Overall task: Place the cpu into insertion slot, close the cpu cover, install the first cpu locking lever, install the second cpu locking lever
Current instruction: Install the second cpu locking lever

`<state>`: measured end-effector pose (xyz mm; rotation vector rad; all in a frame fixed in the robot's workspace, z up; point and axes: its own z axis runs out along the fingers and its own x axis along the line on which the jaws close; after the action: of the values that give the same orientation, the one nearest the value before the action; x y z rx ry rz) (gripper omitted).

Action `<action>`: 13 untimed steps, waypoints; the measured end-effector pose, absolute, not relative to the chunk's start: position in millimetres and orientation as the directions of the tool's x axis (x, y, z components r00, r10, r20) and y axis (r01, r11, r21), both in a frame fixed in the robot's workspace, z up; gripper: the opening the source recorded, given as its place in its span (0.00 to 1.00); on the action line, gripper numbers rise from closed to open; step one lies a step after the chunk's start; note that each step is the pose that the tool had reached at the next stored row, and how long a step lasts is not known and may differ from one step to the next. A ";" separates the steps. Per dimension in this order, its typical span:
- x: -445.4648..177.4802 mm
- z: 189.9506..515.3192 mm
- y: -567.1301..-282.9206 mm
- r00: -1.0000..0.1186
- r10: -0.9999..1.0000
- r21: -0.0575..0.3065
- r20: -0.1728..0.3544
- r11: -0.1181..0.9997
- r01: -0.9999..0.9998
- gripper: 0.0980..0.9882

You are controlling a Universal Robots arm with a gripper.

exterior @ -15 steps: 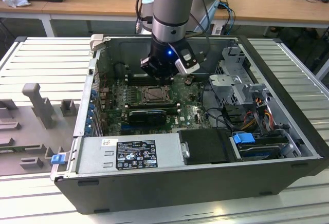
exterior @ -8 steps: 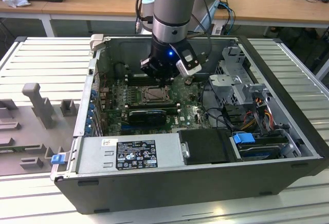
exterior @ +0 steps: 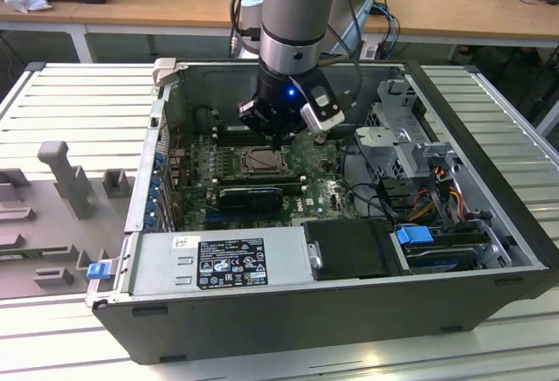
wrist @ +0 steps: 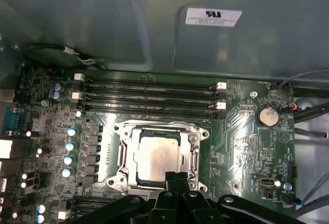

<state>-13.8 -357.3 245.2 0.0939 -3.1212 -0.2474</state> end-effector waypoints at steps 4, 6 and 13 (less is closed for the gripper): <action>-13.7 235.3 -359.8 -0.998 -0.061 0.158 0.005 0.986 -0.059 0.01; -13.8 233.5 -362.6 -0.998 -0.061 0.159 0.005 0.986 -0.059 0.01; -13.8 232.4 -377.3 -0.998 -0.061 0.166 0.005 0.984 -0.059 0.01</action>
<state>-13.8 -377.3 232.4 0.0940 -3.1194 -0.2611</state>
